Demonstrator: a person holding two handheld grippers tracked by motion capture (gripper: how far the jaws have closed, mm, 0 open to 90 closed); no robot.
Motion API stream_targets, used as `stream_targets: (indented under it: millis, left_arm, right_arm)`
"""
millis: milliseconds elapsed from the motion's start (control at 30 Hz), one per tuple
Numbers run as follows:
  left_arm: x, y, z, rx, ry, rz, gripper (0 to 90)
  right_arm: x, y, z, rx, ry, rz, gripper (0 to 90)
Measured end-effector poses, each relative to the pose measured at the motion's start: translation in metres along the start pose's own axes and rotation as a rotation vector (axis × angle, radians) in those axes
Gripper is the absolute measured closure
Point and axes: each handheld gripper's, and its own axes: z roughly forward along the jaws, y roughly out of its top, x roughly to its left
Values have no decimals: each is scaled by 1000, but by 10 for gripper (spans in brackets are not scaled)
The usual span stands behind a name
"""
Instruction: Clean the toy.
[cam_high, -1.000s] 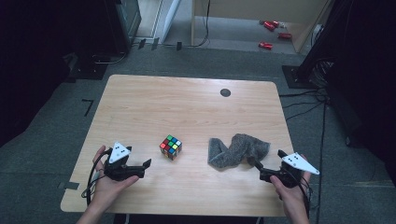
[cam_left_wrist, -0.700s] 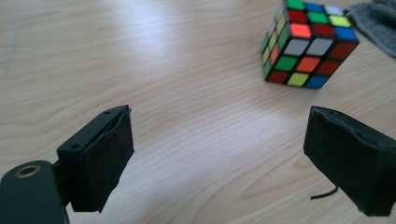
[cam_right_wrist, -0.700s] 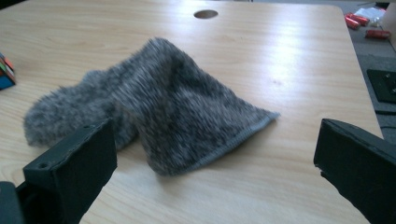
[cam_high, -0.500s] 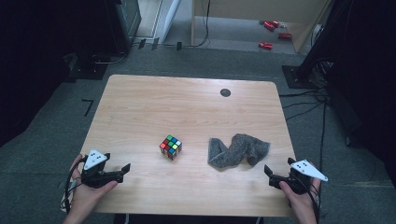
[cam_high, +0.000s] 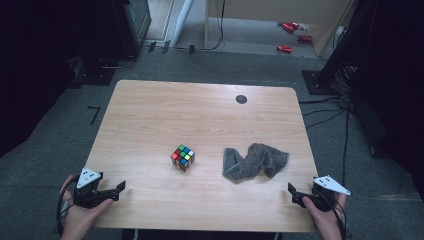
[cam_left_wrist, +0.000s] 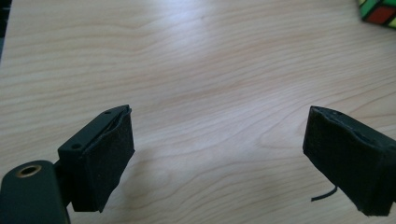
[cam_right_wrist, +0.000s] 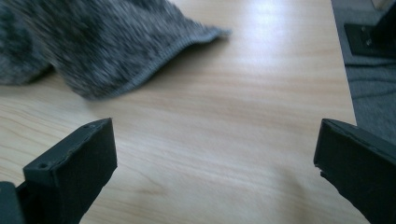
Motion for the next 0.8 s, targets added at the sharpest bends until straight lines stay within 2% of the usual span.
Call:
stream_targets:
  millis: [67,133,233,333,467,800]
  left_arm:
    - [1,-2,2,17,8,-2,96]
    - [-1,-1,3,19,20,12,97]
    - [-4,-3,8,60,45,23,97]
    - [-7,-4,9,63,62,49,98]
    - [-8,-5,9,53,64,47,97]
    - [-7,-3,11,53,72,38,98]
  right_arm:
    - [-1,0,-1,-8,-32,-8,0]
    - [-2,0,0,14,-50,1,0]
    - [-2,-1,1,45,-74,-14,38]
    - [0,-1,4,90,-80,-52,54]
    - [-1,-1,4,114,-67,-13,50]
    - [-1,-2,4,115,-74,-7,50]
